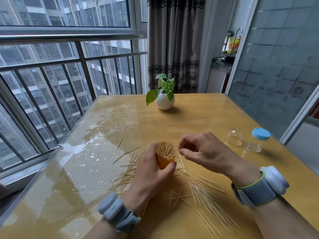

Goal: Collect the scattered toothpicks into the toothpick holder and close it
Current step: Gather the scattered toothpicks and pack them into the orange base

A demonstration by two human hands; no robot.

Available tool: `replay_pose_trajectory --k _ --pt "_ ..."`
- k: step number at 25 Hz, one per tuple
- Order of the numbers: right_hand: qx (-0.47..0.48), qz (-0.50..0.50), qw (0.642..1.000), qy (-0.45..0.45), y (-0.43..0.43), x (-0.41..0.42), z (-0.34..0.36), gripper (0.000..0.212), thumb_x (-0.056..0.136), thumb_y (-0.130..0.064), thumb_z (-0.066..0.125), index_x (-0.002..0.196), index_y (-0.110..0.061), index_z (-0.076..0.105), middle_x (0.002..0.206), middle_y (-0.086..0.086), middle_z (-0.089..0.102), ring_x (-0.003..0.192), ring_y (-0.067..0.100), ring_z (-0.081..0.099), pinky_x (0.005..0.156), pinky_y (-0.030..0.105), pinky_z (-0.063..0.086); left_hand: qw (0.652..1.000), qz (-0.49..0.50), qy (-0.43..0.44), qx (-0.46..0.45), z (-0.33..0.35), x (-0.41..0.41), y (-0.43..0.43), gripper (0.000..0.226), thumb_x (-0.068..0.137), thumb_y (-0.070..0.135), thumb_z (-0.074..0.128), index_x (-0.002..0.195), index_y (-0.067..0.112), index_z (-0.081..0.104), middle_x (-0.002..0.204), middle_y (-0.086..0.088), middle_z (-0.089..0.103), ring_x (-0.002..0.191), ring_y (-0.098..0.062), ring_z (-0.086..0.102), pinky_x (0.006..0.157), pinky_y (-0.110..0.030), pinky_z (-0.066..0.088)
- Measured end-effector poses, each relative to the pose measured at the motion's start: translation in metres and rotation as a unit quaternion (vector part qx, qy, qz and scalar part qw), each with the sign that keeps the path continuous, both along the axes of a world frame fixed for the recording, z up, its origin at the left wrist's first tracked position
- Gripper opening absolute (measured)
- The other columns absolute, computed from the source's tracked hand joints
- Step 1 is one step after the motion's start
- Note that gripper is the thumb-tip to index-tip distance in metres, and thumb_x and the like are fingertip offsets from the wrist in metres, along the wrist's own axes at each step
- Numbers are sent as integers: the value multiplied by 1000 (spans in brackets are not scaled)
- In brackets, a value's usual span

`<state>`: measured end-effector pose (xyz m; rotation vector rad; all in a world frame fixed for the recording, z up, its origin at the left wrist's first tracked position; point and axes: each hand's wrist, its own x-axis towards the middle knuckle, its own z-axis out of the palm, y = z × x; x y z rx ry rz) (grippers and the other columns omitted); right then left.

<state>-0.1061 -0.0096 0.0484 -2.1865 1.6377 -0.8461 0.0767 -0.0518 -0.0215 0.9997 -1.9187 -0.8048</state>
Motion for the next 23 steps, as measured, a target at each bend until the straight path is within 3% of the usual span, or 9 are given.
replay_pose_trajectory --k 4,15,23 --pt "3 20 998 66 1 7 -3 6 86 -24 70 90 -21 67 74 -10 61 67 6 54 61 17 41 1000 -11 -2 4 1 -1 1 39 80 33 75 115 29 57 84 9 70 75 -2 65 65 -17 50" --pt "-3 24 999 37 -4 10 -11 11 85 -13 66 95 -19 68 78 -9 69 70 9 63 66 27 52 999 -27 23 26 4 1 1 39 81 23 75 115 26 58 81 6 70 71 -3 64 63 -11 46" --pt "-63 17 996 54 -3 2 -4 15 85 -7 65 93 -16 75 83 -10 65 73 -1 56 67 9 41 1000 -18 -6 19 3 1 2 42 80 33 74 117 29 55 87 9 68 77 -2 64 68 -12 47"
